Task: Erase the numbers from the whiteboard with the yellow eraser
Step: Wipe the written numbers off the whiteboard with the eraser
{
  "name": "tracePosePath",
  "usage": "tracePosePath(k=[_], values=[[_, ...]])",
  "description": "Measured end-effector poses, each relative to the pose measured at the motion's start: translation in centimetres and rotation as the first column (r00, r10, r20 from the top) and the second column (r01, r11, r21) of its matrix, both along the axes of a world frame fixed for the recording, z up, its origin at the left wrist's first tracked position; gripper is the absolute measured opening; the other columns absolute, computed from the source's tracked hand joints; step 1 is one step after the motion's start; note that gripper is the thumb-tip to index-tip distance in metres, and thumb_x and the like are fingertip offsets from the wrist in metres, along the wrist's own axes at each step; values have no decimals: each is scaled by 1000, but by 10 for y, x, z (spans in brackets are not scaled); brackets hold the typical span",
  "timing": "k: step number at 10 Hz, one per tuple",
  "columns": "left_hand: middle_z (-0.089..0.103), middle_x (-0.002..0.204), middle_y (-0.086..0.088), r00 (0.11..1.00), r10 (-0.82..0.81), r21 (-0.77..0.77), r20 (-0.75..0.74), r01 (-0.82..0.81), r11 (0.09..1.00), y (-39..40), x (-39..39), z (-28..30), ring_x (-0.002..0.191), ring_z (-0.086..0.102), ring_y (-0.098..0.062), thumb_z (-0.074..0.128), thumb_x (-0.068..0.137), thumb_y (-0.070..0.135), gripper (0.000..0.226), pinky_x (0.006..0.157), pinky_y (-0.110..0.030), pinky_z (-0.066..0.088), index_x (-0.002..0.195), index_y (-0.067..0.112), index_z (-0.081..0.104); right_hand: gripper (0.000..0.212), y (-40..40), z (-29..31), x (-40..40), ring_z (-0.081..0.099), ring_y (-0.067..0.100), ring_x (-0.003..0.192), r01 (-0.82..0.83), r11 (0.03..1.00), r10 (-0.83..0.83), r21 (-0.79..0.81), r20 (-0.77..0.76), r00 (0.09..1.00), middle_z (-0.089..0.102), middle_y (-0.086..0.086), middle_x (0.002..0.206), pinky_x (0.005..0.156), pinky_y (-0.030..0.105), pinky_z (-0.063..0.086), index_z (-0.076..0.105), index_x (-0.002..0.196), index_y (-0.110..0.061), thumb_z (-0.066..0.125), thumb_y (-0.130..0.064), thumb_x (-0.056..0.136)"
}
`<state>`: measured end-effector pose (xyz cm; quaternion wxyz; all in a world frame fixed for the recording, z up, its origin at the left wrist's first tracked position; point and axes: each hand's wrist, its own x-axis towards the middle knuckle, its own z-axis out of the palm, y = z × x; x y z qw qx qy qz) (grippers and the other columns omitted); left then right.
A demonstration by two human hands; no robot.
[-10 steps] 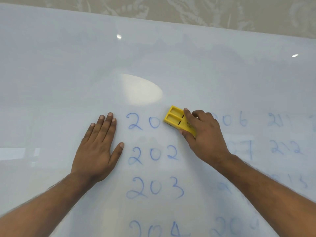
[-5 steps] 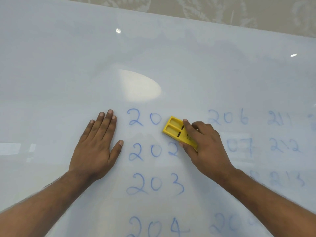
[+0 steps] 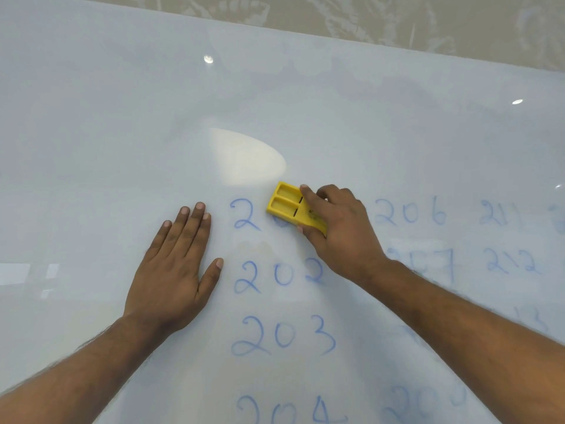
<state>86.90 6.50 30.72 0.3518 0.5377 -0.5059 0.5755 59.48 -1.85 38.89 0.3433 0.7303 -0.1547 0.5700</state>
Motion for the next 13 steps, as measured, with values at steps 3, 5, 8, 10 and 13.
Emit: tracePosePath(k=[3,5,8,10,13], values=[[13,171,-5,1000,8,-6,8,-8,1000,0,1,-1,158,11,-21,27,103,47,71,127,-42,13,162,8,16,60,-5,-28,-24,49,24,90,66,997,-73,-48,-151,986,56,4,110,75,34,41,50,140,-14,61,-35,85],[12,171,-5,1000,12,-4,10,-12,1000,-1,2,-2,158,11,-21,27,103,47,71,127,-42,13,162,9,16,60,-1,1,-4,52,29,91,25,1000,-26,-16,-46,999,56,7,109,78,38,44,51,139,-13,61,-34,83],[13,171,-5,1000,16,-2,15,-16,1000,1,2,-2,158,12,-22,27,103,47,71,127,-42,13,162,8,17,59,3,-17,4,47,23,92,29,996,-42,-78,-163,986,55,4,111,76,31,34,49,141,-14,50,-42,89],[13,171,-6,1000,16,-4,19,-16,1000,-1,0,-3,158,13,-22,26,103,47,71,127,-42,14,161,7,17,60,-5,-4,-4,51,26,91,48,989,-71,-137,-171,983,55,6,112,76,34,39,49,141,-13,48,-43,89],[11,171,-5,999,28,10,15,-29,1000,0,2,-2,158,10,-21,25,104,48,71,127,-41,12,162,9,15,60,7,15,39,48,27,94,-39,996,33,-79,-69,997,55,7,111,78,30,31,50,140,-14,59,-36,85]])
